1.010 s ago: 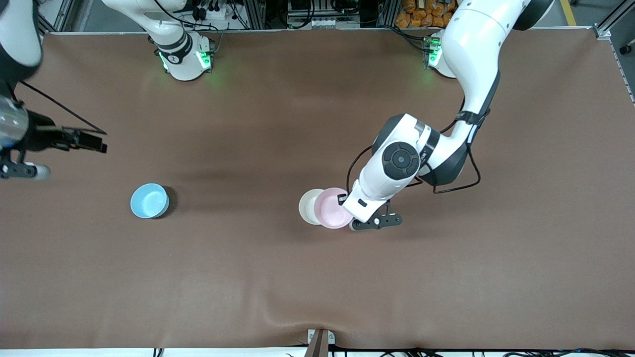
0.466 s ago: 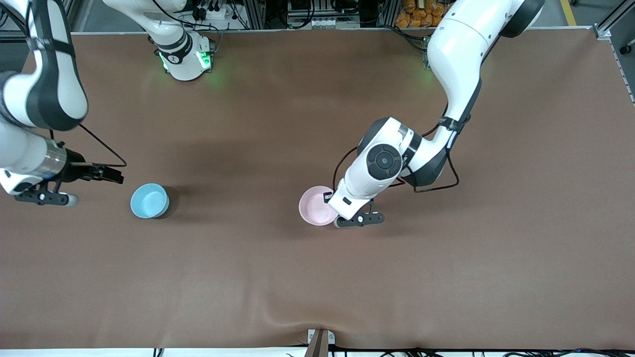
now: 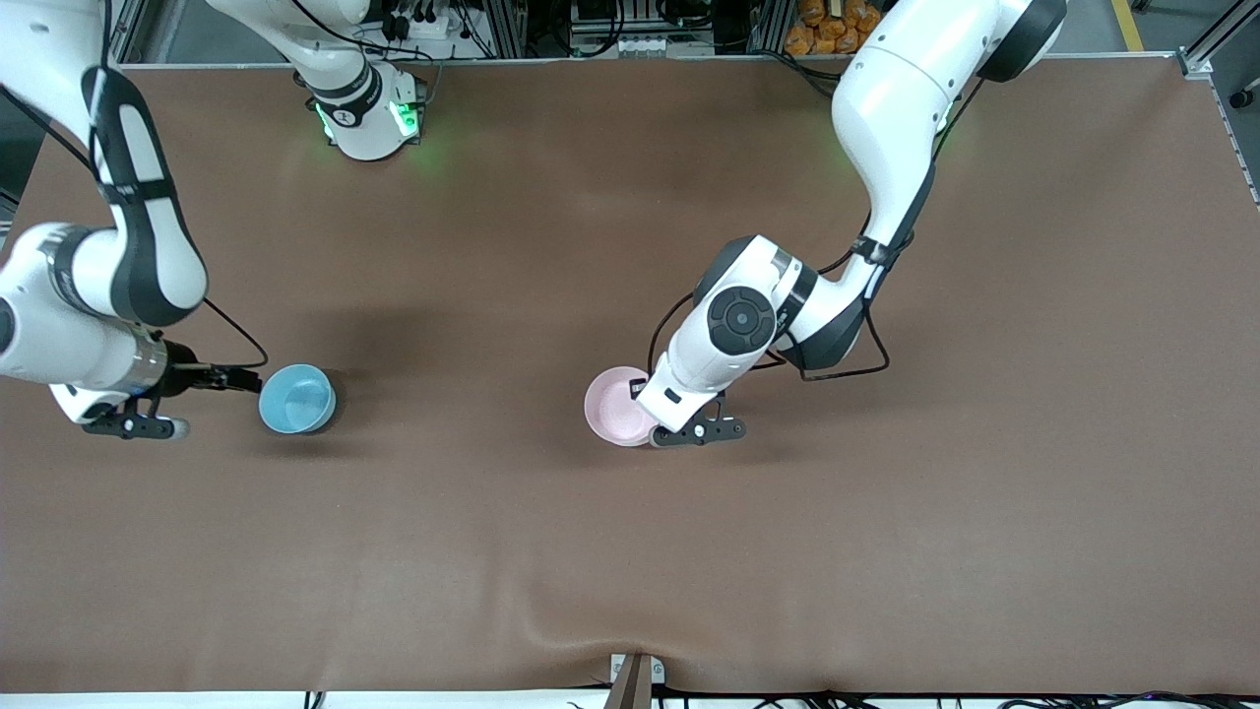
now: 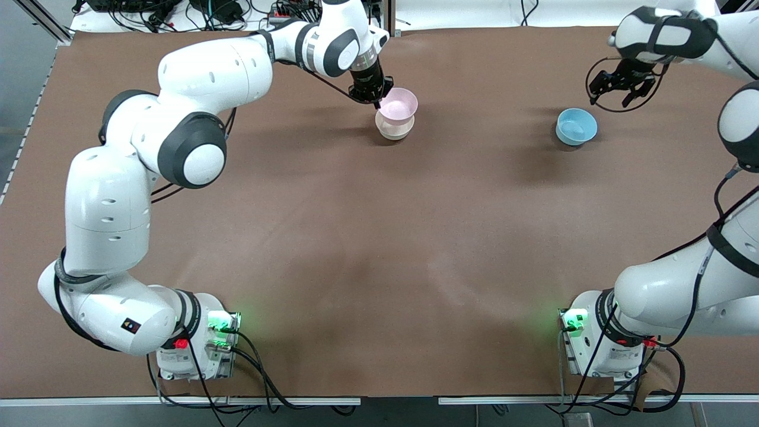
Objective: Stack pink and blue bowls on white bowl
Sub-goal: 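Lower the pink bowl into the white bowl while the right gripper grasps the blue bowl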
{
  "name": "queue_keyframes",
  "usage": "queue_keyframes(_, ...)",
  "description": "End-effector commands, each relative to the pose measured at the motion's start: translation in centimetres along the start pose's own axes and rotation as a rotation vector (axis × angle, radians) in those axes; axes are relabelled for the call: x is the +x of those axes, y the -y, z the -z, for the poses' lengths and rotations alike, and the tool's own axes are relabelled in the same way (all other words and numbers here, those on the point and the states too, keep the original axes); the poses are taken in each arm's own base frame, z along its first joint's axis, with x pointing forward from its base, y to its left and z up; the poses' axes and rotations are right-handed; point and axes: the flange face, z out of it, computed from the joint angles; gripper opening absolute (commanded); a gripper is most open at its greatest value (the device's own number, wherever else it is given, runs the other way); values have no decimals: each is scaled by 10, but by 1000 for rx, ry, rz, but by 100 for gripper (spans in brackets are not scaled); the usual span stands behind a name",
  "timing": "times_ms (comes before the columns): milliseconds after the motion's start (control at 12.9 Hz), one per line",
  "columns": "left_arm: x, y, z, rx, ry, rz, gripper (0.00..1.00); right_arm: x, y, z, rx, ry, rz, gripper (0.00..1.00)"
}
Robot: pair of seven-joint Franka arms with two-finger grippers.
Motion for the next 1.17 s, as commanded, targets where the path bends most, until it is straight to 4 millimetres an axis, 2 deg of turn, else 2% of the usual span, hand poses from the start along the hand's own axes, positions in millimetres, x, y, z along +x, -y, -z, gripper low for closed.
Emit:
queue_keyframes(0, 2, -1, -1, -6, -5, 2, 0, 2, -5, -38, -5, -9, 30, 98)
queue_keyframes(155, 2, -1, -4, -7, -3, 5, 0, -5, -5, -64, -12, -63, 28, 98)
queue_keyframes(311, 3, 1, -9, -2, 1, 5, 0, -8, -5, -77, -15, -83, 29, 97)
queue_keyframes(389, 3, 0, -10, -7, -4, 6, 0, -9, -5, -83, -14, -74, 28, 89)
queue_keyframes(466, 4, 0, -10, -12, -8, 7, 0, -9, -5, -87, -14, -68, 28, 76)
queue_keyframes(622, 4, 1, -15, -8, -4, 6, 0, -11, -6, -89, -13, -62, 24, 22)
queue_keyframes(699, 4, 2, -16, -8, -4, 6, 0, -13, -7, -92, -11, -56, 22, 1)
queue_keyframes(855, 5, 2, -21, -12, -11, 7, 0, -16, -6, -94, -10, -49, 24, 0)
queue_keyframes(1088, 5, 3, -25, -12, -6, 13, 1, -15, -2, -82, -12, -61, 32, 0)
